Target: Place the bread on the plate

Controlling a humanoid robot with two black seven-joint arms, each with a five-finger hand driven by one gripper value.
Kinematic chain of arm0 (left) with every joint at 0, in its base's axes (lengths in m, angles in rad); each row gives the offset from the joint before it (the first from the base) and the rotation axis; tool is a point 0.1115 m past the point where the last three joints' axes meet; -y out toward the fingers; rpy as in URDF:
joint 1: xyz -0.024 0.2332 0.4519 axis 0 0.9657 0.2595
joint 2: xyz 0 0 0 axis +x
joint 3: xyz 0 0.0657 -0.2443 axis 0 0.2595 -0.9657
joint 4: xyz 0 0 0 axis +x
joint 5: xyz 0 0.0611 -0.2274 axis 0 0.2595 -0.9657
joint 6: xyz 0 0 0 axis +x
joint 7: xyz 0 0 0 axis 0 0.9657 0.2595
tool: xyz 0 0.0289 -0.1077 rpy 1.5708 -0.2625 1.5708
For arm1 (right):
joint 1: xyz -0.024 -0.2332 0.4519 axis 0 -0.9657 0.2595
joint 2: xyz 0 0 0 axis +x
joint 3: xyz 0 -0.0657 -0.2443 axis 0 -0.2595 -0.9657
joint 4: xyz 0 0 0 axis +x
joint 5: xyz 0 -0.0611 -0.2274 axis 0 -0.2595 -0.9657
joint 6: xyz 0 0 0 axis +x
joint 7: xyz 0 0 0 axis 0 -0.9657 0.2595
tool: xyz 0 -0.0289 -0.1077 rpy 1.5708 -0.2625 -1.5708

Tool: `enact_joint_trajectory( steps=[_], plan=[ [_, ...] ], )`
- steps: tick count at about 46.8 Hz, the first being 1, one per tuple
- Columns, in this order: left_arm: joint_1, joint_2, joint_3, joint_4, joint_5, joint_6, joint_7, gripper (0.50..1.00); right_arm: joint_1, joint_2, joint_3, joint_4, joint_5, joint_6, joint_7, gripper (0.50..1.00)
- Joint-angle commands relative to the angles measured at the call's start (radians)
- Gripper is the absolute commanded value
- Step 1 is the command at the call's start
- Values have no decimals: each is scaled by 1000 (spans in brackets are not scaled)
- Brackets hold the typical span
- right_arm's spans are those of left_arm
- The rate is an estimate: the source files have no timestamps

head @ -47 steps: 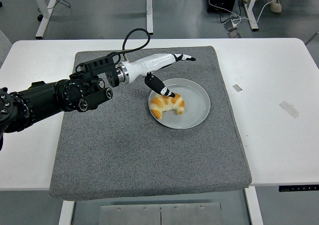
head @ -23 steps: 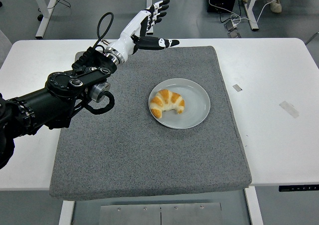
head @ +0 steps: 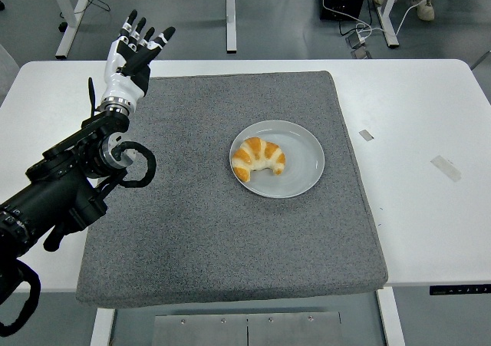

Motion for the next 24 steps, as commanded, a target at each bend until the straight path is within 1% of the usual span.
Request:
enact_joint_trajectory(
  steps=[1, 3, 8, 13, 24],
  plan=[
    [21, 0, -56, 0, 0, 0, 25, 1000, 0, 0, 0, 1, 0, 0, 0, 1000],
    [31, 0, -76, 1, -1, 0, 38, 1000, 0, 0, 0, 2, 0, 0, 0, 1000],
    [44, -3, -137, 0, -3, 0, 51, 1000, 0, 0, -1, 4, 0, 0, 0, 1000],
    [52, -6, -183, 1, -3, 0, 74, 1000, -2, 0, -1, 4, 0, 0, 0, 1000],
    [55, -10, -202, 1, -6, 1, 78, 1000, -3, 0, -1, 6, 0, 0, 0, 1000]
  ],
)
